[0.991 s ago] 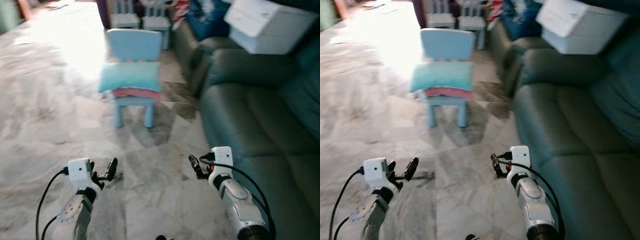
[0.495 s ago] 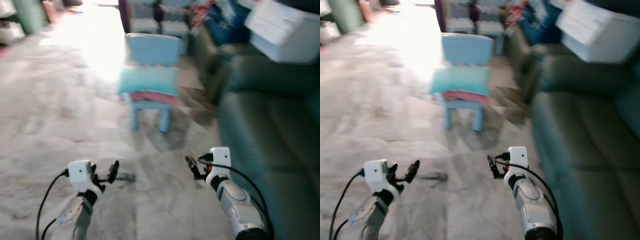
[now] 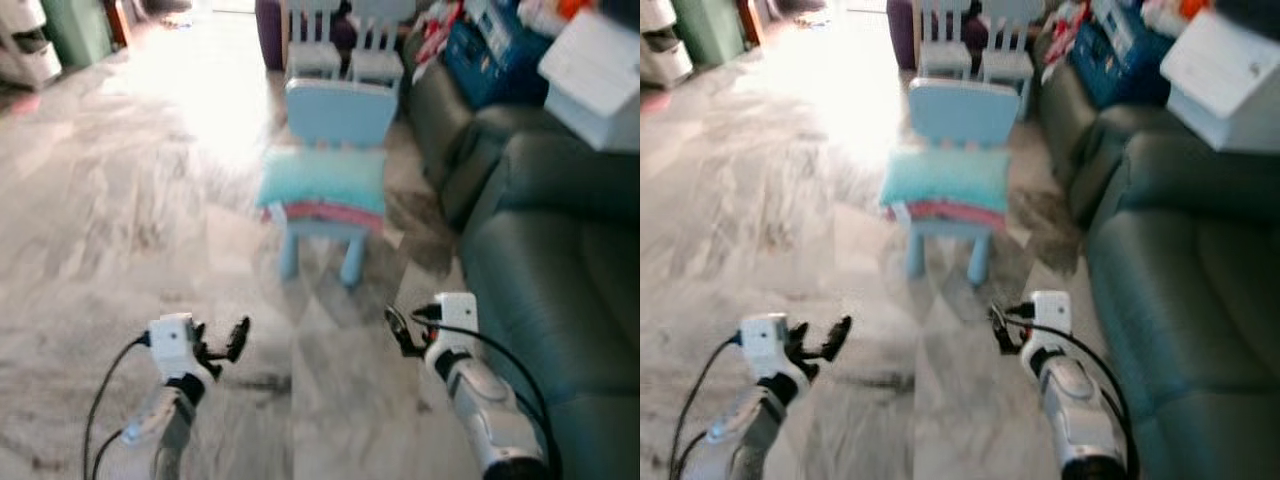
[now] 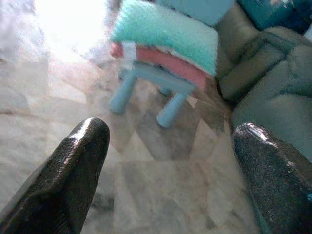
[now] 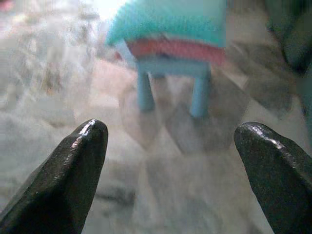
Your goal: Move the pillow to the sofa
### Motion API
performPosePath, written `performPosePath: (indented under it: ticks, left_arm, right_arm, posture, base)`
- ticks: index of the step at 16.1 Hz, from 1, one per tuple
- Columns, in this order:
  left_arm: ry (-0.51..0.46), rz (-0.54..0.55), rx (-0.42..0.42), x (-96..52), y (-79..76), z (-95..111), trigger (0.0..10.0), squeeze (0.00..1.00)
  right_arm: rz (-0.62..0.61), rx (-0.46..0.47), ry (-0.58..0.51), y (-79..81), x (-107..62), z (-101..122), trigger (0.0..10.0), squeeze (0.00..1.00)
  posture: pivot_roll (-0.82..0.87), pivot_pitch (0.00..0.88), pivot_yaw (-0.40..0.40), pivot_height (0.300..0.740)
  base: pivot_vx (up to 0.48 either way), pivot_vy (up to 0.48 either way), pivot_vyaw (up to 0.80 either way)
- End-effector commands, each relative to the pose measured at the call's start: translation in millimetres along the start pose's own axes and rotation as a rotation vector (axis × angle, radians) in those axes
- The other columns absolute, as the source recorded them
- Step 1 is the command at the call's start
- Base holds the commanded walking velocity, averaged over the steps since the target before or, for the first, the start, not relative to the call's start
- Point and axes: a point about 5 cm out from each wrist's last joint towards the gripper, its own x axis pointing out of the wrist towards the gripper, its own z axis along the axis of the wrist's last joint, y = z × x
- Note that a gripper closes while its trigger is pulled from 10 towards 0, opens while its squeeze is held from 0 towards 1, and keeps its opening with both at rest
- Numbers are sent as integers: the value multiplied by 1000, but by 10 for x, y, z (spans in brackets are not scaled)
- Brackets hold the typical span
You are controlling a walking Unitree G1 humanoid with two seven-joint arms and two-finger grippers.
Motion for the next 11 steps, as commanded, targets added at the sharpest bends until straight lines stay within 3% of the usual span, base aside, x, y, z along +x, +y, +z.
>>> performPosePath:
  ticks: [1,4,6,7,8,11]
  left_arm:
    - [15,26,12,-47,75,-9,10000,0]
    - [28,24,25,-48,65,-30,10000,0]
    - [33,23,27,-47,61,-37,10000,0]
    - [34,23,28,-45,60,-37,10000,0]
    - [40,20,40,-40,62,-41,10000,0]
    - [45,22,44,-35,69,-45,10000,0]
  right_arm:
    - [15,10,4,75,9,-14,10000,0]
    - [-15,13,-21,74,5,18,10000,0]
    - [-44,131,-4,52,13,5,10000,0]
    - [-47,132,-2,48,13,3,10000,0]
    - [-66,3,33,53,11,-20,10000,0]
    - [-45,20,64,99,3,-70,10000,0]
  posture:
    - [-131,100,-38,740]
    - [-132,100,-39,740]
    - [-132,101,-38,740]
    - [-132,101,-38,740]
    - [-133,101,-38,740]
    - [-133,100,-36,740]
  base:
    - [394,270,0]
    - [426,89,0]
    - [474,0,0]
    - [480,0,0]
    - [480,0,0]
    - [480,0,0]
